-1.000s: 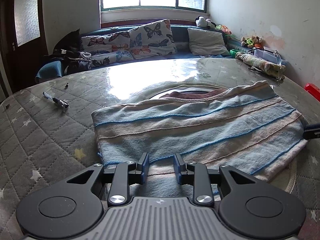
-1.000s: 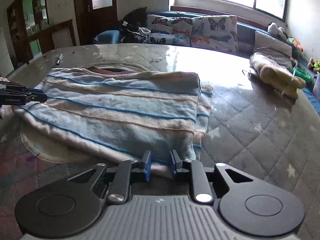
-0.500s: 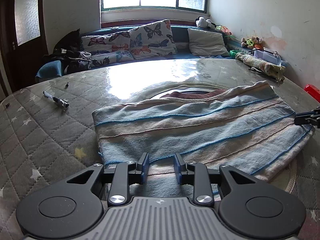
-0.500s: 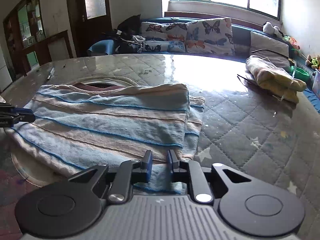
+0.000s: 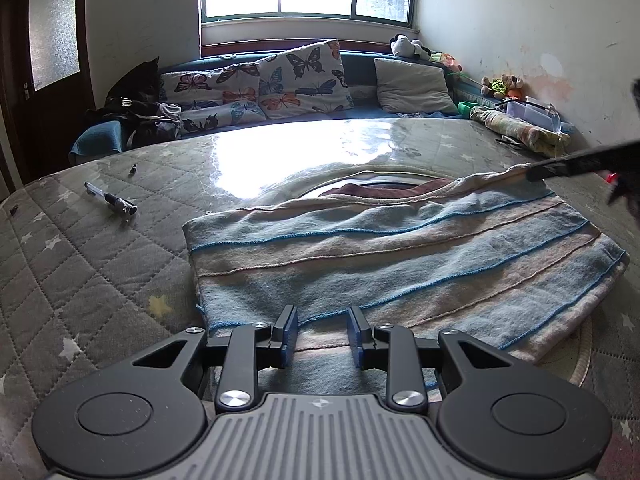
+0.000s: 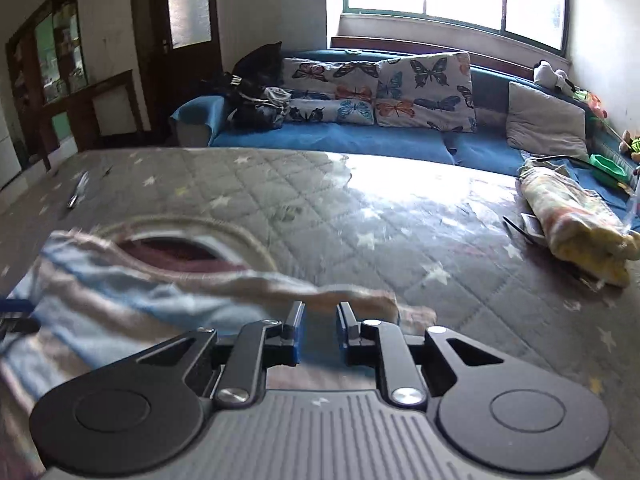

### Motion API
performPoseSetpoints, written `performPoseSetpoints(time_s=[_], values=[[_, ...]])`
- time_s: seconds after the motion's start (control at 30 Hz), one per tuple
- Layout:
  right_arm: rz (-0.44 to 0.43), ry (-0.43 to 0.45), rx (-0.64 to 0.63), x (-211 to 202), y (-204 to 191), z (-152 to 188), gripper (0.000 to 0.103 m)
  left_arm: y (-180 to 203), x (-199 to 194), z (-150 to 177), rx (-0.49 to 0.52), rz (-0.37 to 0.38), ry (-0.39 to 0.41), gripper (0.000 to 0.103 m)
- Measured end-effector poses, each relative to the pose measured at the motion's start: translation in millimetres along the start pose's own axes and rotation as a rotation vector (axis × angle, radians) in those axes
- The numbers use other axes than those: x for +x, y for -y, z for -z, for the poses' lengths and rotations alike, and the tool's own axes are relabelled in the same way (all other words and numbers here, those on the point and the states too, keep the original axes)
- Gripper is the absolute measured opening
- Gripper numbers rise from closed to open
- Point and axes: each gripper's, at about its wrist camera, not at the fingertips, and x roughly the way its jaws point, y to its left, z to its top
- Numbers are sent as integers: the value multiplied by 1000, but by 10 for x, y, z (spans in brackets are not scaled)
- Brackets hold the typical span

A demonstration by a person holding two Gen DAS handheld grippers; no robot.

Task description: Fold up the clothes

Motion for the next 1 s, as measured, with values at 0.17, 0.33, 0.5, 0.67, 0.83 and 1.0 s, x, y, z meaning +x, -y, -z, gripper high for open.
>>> performPoseSetpoints(time_s=[0.17,0.33,0.5,0.67,0.83,1.0], values=[[41,-52,56,325,101,-1,13,-7,0,12,1,6,4,30],[38,-37,95,264,142,-8,13,-17,-1,12,-2,13,6,31],[-32,-12,73,258,-35,-78,13,-7,-2,13,-5,17,7,35],[0,-31,51,483,-135,-75,12,-22,-1,12,-7,22,8,35],[-1,-18,31,351,-204,-127,14,-1,-59,-8,-17,26,24,39],[-56,-9,-11,162,-380,-65,22,0,-153,-41,-24,20,50,44]])
